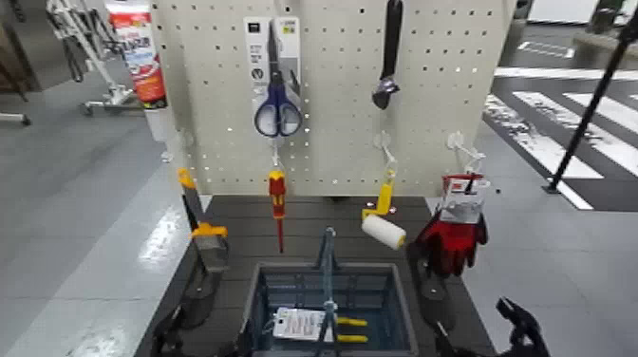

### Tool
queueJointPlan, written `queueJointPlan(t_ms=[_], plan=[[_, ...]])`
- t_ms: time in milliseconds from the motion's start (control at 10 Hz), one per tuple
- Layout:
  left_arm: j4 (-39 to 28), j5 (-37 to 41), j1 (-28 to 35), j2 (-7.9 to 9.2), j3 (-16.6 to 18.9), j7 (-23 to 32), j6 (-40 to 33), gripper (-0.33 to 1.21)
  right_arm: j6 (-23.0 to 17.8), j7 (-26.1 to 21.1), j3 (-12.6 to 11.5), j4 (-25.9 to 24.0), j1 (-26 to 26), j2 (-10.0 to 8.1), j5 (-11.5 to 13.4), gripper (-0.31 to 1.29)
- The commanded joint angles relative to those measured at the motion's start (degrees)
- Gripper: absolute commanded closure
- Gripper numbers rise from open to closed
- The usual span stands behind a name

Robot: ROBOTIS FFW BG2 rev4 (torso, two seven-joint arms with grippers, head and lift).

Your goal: Put the yellow paint brush into the crate.

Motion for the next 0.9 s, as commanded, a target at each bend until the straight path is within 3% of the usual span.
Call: queueJointPlan(t_ms=[100,600,900], plan=[[-1.0,1.4,-0.4,-5.54,3.1,-0.3,3.4,0.13,0.5,0.3,0.1,0.0,-0.1,0.0,-0.2,0.15],[-2.3,5.0,-5.0,-5.19,12.8,-9.3,13.1,0.14,1.1,0.8,0.1,0.0,-0.2,0.09,-0.4,0.15],[-1.3,9.2,-9.7,-0.53,16.4,-15.0,18.9,0.18,1.6,1.6,0.6,0.4,-1.1,0.09,-0.6,0.14]])
